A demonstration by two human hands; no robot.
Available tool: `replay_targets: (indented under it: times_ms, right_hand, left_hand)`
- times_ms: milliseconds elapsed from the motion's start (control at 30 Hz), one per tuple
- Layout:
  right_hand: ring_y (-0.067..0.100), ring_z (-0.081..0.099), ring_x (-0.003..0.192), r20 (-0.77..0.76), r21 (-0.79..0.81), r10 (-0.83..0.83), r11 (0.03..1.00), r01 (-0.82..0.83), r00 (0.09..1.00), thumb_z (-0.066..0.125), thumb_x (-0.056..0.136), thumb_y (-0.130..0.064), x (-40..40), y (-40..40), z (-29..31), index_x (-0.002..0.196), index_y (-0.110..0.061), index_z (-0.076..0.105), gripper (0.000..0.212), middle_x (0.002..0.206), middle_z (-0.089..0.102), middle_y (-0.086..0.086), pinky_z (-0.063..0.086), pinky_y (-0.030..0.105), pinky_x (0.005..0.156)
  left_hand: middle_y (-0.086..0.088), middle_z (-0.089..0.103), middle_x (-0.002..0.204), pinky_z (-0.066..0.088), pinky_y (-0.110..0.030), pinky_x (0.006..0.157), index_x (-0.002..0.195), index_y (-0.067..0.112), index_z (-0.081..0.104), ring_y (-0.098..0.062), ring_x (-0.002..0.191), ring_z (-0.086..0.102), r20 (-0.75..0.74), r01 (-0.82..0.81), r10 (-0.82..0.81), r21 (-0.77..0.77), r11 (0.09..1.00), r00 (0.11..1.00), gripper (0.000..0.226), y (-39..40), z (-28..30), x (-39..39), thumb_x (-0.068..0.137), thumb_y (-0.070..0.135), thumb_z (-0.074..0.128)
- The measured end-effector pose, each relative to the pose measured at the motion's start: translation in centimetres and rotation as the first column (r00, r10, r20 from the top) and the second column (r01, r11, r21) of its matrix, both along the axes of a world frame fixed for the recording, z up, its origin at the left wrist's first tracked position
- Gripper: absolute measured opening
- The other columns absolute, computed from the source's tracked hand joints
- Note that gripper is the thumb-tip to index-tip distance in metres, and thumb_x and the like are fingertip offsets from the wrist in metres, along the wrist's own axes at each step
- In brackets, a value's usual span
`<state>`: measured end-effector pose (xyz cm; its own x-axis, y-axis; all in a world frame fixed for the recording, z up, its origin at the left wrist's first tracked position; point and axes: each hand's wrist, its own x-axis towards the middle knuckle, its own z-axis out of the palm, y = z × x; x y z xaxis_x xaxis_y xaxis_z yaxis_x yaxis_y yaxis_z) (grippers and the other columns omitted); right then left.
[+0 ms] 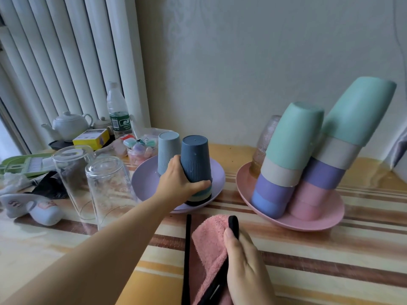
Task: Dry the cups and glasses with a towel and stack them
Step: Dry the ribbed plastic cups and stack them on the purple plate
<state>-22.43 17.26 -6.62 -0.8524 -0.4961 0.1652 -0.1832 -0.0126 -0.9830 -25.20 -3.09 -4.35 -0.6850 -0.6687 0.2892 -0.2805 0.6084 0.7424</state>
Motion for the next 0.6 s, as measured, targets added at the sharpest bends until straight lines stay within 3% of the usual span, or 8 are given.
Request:
replay_targets:
  times_ms: [167,300,367,467,533,600]
  right_hand:
    - [-0.010,0.059,0.071,-0.019,-0.020,0.002,1.000,-0.002,1.000,0.050,0.093,-0.011,0.0,-0.2,-0.3,0.082,-0.003,0.057,0.015,0.098,0.063,-0.002,0.041,0.005,0.069]
    - [-0.001,0.061,0.073,-0.003,-0.015,0.016,1.000,-0.016,1.000,0.049,0.094,-0.014,0.1,-0.3,-0.2,0.063,-0.013,0.054,0.031,0.104,0.052,-0.010,0.041,0.023,0.086]
    - [0.005,0.062,0.081,-0.004,-0.020,0.019,1.000,-0.019,1.000,0.049,0.094,-0.015,0.2,-0.3,-0.1,0.067,-0.009,0.053,0.028,0.105,0.050,-0.012,0.036,0.025,0.090]
    - [0.003,0.052,0.092,-0.015,-0.019,0.004,1.000,-0.005,1.000,0.049,0.094,-0.014,0.3,-0.1,0.2,0.070,-0.010,0.053,0.025,0.102,0.048,-0.017,0.041,0.017,0.081]
    - [-0.003,0.056,0.085,-0.012,-0.010,-0.006,1.000,0.006,1.000,0.049,0.094,-0.014,0.3,-0.1,0.4,0.065,-0.021,0.053,0.030,0.095,0.055,-0.017,0.040,0.006,0.069]
    - [-0.018,0.057,0.074,0.006,0.004,-0.002,1.000,0.002,1.000,0.049,0.094,-0.013,0.3,0.0,0.5,0.066,-0.027,0.053,0.031,0.075,0.064,-0.024,0.037,0.000,0.067]
  left_hand:
    - [0.001,0.054,0.110,0.036,-0.030,0.075,0.115,0.017,0.041,-0.016,0.090,0.049,-0.003,-0.030,0.029,-0.053,0.998,1.000,0.069,0.2,0.0,-0.1,0.067,0.046,0.082]
    - [0.003,0.053,0.110,0.042,-0.033,0.076,0.114,0.021,0.039,-0.016,0.094,0.052,-0.056,0.009,-0.011,-0.028,1.000,0.998,0.068,-0.1,0.8,0.0,0.068,0.045,0.082]
    - [0.004,0.051,0.110,0.044,-0.034,0.077,0.111,0.023,0.037,-0.016,0.096,0.052,-0.036,0.043,-0.044,-0.027,0.999,0.998,0.066,-0.3,1.1,0.0,0.068,0.044,0.082]
    - [0.002,0.053,0.115,0.049,-0.037,0.084,0.116,0.020,0.040,-0.017,0.106,0.054,-0.074,0.100,-0.096,0.056,0.993,0.993,0.069,-0.6,1.3,0.1,0.066,0.036,0.086]
    - [0.001,0.054,0.118,0.049,-0.038,0.087,0.120,0.021,0.041,-0.018,0.110,0.054,-0.145,0.135,-0.112,0.158,0.978,0.983,0.072,-0.6,1.6,0.1,0.065,0.029,0.088]
    - [0.001,0.056,0.119,0.050,-0.043,0.091,0.119,0.023,0.042,-0.018,0.111,0.056,-0.225,0.162,-0.104,0.254,0.954,0.969,0.073,-0.9,2.5,0.1,0.064,0.027,0.089]
